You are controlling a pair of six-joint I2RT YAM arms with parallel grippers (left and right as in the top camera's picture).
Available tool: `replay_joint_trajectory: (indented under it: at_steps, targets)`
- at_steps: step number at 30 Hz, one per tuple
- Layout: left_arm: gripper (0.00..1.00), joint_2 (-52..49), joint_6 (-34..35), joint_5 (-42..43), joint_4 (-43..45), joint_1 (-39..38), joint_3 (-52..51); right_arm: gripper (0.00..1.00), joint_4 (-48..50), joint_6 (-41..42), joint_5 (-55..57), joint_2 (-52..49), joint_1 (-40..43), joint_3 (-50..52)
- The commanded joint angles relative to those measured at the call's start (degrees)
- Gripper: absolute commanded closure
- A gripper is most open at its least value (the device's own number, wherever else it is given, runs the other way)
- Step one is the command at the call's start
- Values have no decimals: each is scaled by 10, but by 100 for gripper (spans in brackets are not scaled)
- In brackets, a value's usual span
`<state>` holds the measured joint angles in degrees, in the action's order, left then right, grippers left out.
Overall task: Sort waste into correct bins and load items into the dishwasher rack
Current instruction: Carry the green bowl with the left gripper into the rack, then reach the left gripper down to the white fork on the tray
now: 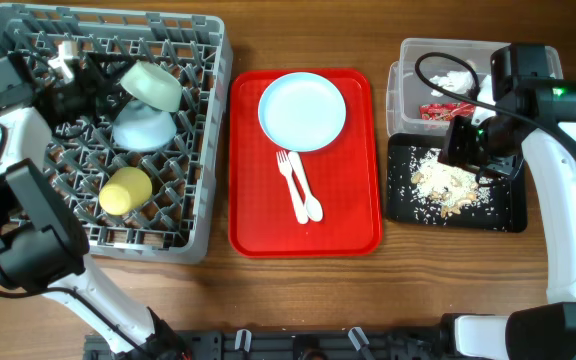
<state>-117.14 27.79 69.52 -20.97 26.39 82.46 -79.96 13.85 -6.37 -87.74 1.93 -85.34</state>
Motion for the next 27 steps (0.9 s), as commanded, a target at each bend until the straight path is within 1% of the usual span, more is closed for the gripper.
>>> replay_joint_trajectory:
  at_steps: [1, 5, 10, 11, 14, 17, 19, 22, 23, 24, 27]
  targets:
    - [0, 28, -4, -3, -3, 27, 1, 57, -1, -2, 3, 12, 0, -12]
    - [0, 70, -5, -36, -8, 47, 1, 57, -2, -3, 3, 12, 0, -12]
    - [0, 130, -6, -36, -19, 52, 1, 57, -3, -3, 3, 12, 0, -12]
    - [0, 143, -11, -36, -27, 49, 1, 57, -3, -3, 3, 12, 0, -12]
    - [0, 186, -63, -50, -77, 26, 1, 57, -3, -3, 3, 12, 0, -12]
    - [0, 226, -114, -124, -154, -16, 1, 57, -3, -3, 3, 12, 0, -12]
    - [0, 249, -143, -199, -212, -61, 1, 57, -3, -3, 3, 12, 0, -12]
    - [0, 261, -144, -296, -283, -129, 1, 56, -2, -4, 3, 12, 0, -12]
    - [0, 261, -143, -320, -306, -156, 1, 54, -2, -3, 3, 12, 0, -12]
    - [0, 257, -143, -362, -340, -208, 0, 50, -1, -3, 3, 12, 0, -12]
    - [0, 251, -135, -421, -375, -278, -2, 49, 0, -3, 3, 12, 0, -12]
